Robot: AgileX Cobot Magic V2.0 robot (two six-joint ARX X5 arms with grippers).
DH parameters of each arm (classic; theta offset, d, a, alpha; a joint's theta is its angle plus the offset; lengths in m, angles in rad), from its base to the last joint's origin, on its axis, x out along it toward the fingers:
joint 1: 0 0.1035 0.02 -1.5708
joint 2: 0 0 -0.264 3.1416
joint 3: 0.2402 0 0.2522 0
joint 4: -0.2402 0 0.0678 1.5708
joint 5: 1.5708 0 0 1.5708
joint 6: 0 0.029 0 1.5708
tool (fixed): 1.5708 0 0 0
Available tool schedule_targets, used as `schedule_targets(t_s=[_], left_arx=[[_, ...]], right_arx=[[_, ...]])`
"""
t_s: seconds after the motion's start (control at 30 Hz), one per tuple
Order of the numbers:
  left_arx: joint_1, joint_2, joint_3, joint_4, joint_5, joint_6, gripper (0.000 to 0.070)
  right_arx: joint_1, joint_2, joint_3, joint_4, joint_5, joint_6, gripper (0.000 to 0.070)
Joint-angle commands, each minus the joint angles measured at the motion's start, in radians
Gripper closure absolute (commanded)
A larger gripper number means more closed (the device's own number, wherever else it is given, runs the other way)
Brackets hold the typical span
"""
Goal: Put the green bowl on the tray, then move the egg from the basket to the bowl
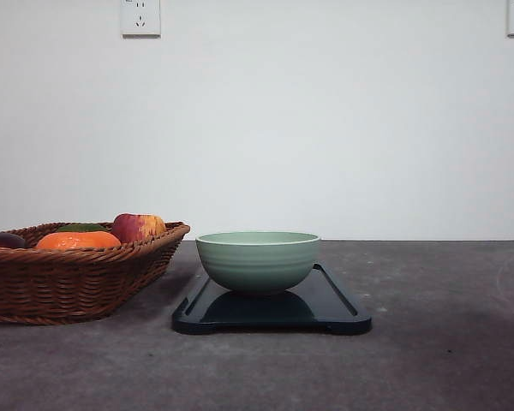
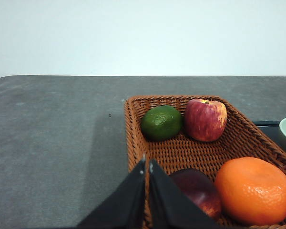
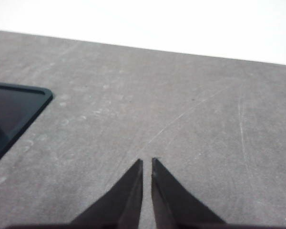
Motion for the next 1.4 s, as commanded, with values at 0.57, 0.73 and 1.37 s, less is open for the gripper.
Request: schedule_targets(t_s=[0.57,0.73,1.37], left_arx=[[0.001,0.000,-0.019,0.016,-0.002,0.006,0.0700],[0.001,0.001,-0.019,0.016,-0.002,0.006,0.0700],[0.001,0.000,-0.019,0.016,-0.002,0.006,0.0700]], right_arx=[[-0.008,-0.158,-0.033,-0.071,0.003,0.037,0.0674],[-0.008,-0.158,-0.033,-0.071,0.003,0.037,0.0674],[-0.008,-0.158,-0.033,-0.071,0.003,0.037,0.0674]])
